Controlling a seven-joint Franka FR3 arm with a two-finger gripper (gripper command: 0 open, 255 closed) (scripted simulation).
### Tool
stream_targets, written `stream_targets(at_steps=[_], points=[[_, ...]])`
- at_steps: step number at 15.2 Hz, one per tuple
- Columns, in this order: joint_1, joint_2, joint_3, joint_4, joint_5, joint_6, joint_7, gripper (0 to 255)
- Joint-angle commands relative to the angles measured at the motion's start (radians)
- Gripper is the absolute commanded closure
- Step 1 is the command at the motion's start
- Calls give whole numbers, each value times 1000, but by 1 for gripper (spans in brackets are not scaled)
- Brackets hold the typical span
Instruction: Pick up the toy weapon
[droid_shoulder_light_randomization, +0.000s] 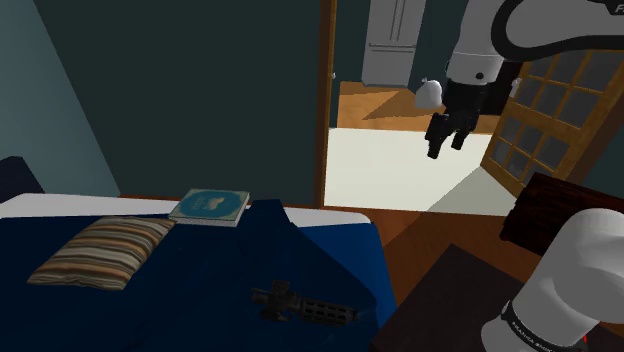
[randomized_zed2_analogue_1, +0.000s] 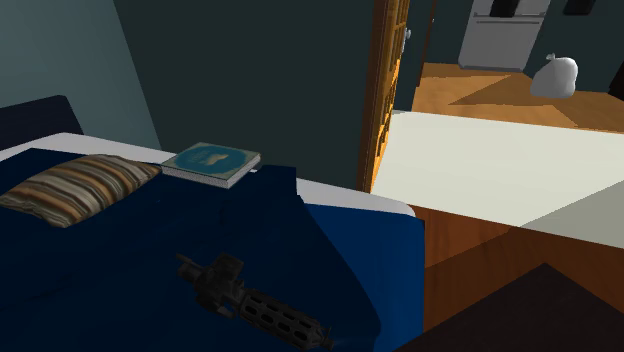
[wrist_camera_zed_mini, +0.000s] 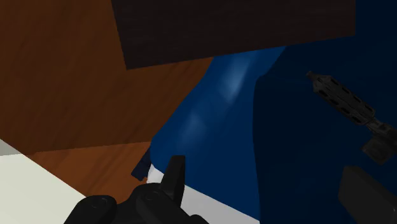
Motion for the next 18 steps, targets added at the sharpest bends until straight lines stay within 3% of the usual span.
stream_targets(at_steps=[1,10,18], points=[[0,0,0,0,0,0,0,0],[82,98,62,-196,53,332,-10,0],[156,298,127,-284,93,656,-19,0]])
